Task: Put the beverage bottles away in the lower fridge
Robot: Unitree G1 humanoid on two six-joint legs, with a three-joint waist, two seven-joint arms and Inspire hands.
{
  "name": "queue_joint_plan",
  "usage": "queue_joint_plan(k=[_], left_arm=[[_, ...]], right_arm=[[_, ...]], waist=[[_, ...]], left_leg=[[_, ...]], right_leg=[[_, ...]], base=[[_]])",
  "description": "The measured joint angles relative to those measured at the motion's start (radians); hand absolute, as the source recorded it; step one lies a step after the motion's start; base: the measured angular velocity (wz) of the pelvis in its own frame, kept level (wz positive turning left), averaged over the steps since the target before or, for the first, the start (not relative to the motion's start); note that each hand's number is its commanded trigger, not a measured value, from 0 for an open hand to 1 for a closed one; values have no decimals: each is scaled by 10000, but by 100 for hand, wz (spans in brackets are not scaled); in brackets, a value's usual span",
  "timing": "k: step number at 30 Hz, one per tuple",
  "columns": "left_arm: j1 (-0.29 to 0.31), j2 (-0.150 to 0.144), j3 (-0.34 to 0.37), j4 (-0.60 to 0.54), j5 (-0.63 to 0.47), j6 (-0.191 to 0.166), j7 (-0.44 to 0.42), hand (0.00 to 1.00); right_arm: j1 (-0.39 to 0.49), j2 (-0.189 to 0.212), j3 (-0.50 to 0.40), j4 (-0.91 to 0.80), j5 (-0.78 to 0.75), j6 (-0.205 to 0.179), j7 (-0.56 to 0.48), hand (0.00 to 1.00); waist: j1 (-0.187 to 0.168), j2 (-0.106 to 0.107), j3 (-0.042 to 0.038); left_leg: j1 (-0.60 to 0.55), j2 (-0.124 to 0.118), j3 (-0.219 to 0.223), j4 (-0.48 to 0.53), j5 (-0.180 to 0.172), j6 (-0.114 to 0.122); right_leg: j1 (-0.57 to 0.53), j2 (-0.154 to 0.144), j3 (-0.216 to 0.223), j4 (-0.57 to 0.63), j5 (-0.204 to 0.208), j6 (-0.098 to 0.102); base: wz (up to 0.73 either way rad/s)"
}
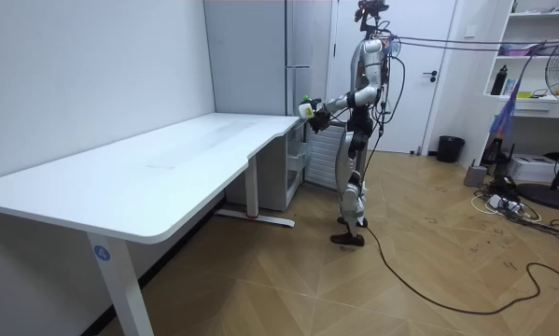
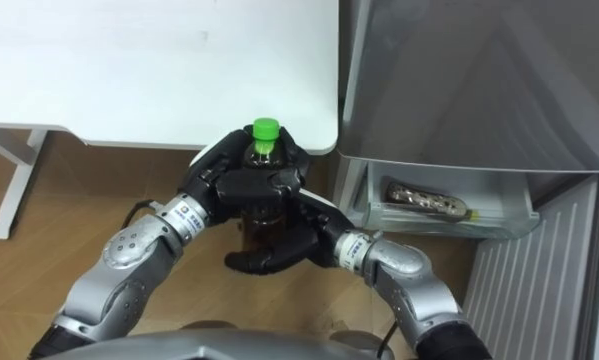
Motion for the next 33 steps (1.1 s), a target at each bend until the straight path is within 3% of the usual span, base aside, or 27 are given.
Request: queue_joint_plan(k=[7, 18, 19, 20, 21, 22, 33], left_arm=[[1, 19, -88, 3, -51, 12, -142, 100], [-6, -56, -36, 1, -460, 8, -101, 100], [-6, -57, -34, 1, -459, 8, -101, 74], [-6, -61, -33, 1, -458, 7, -100, 58], [-6, -64, -31, 1, -458, 7, -100, 7], [-6, -65, -29, 1, -458, 7, -100, 0], [-13, -135, 47, -3, -430, -215, -70, 0]], right_arm=[[-4, -246, 225, 4, 299, 21, 87, 100], [-4, -274, 235, 1, 401, -149, 102, 100], [-4, -274, 236, 1, 404, -148, 102, 100], [-4, -274, 236, 1, 405, -148, 102, 100], [-4, -273, 232, 2, 405, -148, 102, 100], [-4, -273, 227, 2, 405, -148, 102, 100], [21, -283, 243, 8, 738, -139, 129, 100]], waist=[[26, -7, -5], [20, -24, -16], [22, -24, -16], [22, -23, -16], [22, -23, -16], [22, -23, -16], [23, -33, -21]], left_leg=[[-85, 2, 29, 15, 1, 0], [-78, 2, 7, 9, 0, 0], [-78, 2, 7, 9, 0, 0], [-77, 2, 6, 10, 0, 0], [-78, 2, -1, 11, 0, 0], [-78, 2, -3, 11, 0, 0], [-191, 1, 44, 31, 1, 0]], right_leg=[[-126, 5, 35, 21, 2, -3], [-138, 7, 72, 15, 3, -2], [-137, 7, 72, 15, 3, -2], [-136, 7, 72, 15, 4, -2], [-137, 7, 72, 15, 4, -2], [-137, 7, 72, 15, 4, -2], [-246, 8, 71, 17, 9, -6]], base=[[-1], [-1], [0], [0], [0], [0], [0]])
